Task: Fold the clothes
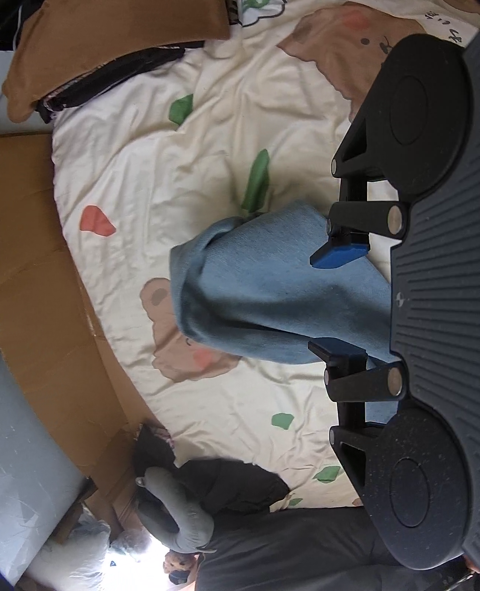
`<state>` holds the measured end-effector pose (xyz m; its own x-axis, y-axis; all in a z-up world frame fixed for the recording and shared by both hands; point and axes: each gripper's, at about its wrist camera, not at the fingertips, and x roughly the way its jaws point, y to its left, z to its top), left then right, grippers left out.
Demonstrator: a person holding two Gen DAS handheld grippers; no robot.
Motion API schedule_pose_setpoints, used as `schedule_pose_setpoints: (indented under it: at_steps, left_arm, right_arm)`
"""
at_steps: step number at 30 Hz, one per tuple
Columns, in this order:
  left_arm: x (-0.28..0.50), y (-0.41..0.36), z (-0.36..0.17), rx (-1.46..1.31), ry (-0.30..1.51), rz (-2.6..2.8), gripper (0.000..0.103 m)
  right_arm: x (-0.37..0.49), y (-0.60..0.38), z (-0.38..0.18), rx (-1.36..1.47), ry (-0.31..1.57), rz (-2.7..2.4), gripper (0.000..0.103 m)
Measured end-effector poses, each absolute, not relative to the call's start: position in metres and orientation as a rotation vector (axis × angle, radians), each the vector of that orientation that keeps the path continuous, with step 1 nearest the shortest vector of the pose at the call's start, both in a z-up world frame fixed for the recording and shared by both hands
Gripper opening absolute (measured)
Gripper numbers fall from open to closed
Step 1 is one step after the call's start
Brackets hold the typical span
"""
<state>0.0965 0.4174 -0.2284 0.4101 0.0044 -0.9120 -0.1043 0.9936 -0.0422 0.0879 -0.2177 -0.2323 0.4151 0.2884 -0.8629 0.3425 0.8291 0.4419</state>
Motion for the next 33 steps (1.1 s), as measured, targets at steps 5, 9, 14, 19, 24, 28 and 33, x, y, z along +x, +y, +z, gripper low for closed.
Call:
schedule_pose_setpoints:
  at_steps: [5,9,14,19,24,28,33]
  left_arm:
    - [0.073,0.438,-0.233,-0.108,1.175,0.110,0.049]
    - [0.062,0.453,-0.240,-0.132,1.205,0.156,0.048]
    - [0.057,0.468,-0.249,-0.181,1.222,0.186,0.042]
    - [0.057,0.483,-0.264,-0.288,1.270,0.215,0.040]
    - [0.055,0.493,-0.280,-0.390,1.325,0.212,0.040]
    - [0.052,0.495,-0.285,-0.425,1.334,0.194,0.015]
    - [0.051,0.496,-0.276,-0.392,1.311,0.197,0.008]
  right_arm:
    - [0.086,-0.209,-0.234,0.606,1.175,-0.013,0.049]
    - [0.085,-0.205,-0.233,0.587,1.179,-0.001,0.049]
    - [0.082,-0.201,-0.234,0.569,1.186,0.003,0.049]
    - [0.081,-0.198,-0.238,0.558,1.195,0.004,0.049]
    - [0.081,-0.194,-0.240,0.544,1.207,0.006,0.049]
    - [0.083,-0.190,-0.240,0.526,1.210,0.012,0.049]
    - [0.082,-0.189,-0.239,0.511,1.209,0.014,0.049]
